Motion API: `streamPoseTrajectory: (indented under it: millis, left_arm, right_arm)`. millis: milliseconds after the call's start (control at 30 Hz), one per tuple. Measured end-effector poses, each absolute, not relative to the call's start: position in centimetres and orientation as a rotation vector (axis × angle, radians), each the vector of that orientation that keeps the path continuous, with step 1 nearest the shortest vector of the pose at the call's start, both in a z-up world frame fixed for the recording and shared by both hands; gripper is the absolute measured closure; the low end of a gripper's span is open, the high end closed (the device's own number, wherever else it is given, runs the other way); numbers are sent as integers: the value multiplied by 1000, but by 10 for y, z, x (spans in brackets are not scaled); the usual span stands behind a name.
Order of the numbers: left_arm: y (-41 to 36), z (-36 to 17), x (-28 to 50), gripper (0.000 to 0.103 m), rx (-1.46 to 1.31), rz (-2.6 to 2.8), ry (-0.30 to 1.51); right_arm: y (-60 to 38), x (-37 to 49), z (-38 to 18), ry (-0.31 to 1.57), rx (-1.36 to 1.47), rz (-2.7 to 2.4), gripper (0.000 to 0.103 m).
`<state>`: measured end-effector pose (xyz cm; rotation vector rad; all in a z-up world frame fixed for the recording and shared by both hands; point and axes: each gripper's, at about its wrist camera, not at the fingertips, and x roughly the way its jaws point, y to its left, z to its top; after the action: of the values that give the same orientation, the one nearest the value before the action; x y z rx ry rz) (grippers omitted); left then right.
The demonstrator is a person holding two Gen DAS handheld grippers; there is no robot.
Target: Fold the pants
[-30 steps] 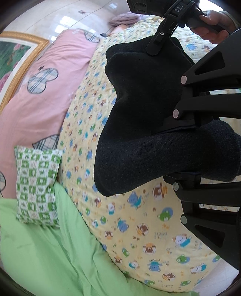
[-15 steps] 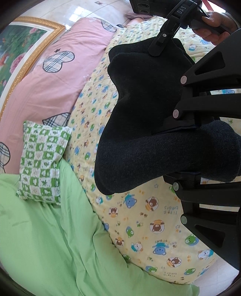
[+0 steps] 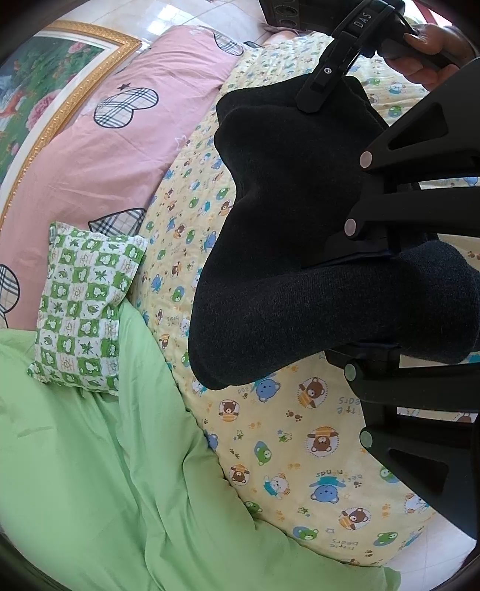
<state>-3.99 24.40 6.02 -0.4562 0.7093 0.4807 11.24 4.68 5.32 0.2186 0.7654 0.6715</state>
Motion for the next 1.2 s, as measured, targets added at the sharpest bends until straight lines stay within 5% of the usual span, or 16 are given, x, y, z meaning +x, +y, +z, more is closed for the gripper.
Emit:
streamPoseTrajectory:
  millis: [1200]
  left_arm:
    - [313,31,26,73,-526,511,700]
  right_arm:
    - [75,209,21,807,148,617,51]
